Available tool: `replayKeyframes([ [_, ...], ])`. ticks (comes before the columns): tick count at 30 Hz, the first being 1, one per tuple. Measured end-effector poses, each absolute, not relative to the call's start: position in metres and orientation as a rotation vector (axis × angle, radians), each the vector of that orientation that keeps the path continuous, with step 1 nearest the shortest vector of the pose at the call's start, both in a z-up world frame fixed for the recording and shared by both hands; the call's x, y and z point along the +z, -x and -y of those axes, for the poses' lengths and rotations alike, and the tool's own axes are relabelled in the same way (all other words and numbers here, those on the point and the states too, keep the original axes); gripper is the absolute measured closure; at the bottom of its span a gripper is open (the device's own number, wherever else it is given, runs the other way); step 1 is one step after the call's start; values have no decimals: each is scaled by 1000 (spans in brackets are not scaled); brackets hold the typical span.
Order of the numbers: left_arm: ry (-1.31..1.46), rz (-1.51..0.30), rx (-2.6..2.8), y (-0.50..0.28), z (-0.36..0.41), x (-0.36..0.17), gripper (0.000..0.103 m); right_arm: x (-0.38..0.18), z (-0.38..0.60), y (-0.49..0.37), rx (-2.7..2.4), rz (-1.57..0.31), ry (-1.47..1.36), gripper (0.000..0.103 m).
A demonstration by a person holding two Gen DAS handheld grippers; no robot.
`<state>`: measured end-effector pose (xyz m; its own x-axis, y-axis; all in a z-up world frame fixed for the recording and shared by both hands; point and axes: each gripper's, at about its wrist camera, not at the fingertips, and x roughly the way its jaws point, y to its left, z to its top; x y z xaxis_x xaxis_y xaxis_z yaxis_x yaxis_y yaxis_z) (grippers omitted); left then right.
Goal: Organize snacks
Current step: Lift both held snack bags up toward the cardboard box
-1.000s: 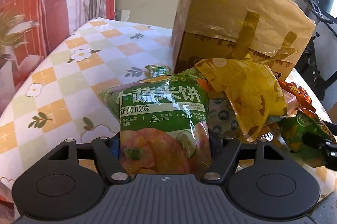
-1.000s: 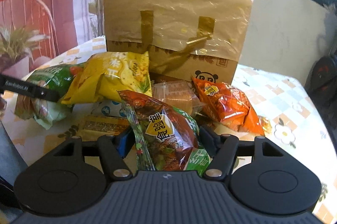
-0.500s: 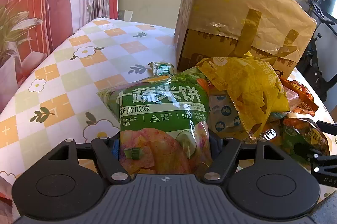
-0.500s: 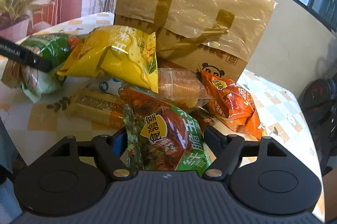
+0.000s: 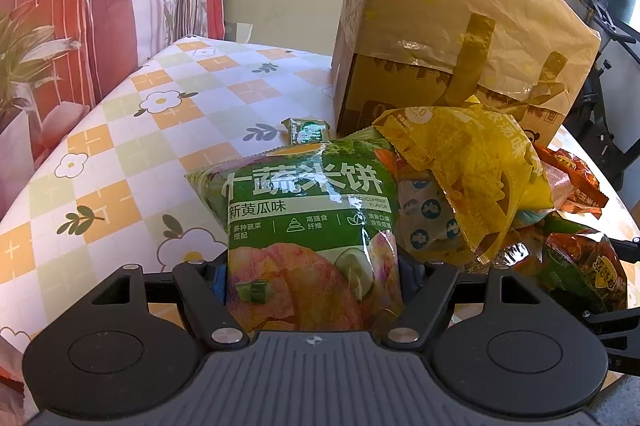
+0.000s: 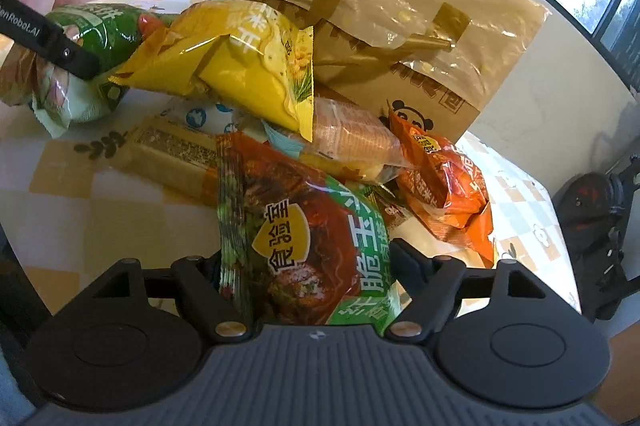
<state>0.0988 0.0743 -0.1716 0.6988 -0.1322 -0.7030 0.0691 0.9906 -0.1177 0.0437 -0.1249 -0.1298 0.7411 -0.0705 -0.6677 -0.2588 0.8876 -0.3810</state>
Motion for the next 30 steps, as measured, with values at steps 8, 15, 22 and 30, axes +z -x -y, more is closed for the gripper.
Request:
replayKeyframes([
  [8, 105, -804, -104, -98, -79, -168, 27, -111, 133, -37, 148, -719, 389, 33],
  [15, 97, -758, -96, -85, -84, -151, 27, -73, 150, -33, 200, -676, 176, 34],
  [22, 91, -757, -58, -77, -91, -139, 27, -53, 161, -40, 212, -657, 19, 34],
  [30, 115, -774, 43, -82, -111, -131, 27, -51, 159, -39, 209, -638, 33, 34],
])
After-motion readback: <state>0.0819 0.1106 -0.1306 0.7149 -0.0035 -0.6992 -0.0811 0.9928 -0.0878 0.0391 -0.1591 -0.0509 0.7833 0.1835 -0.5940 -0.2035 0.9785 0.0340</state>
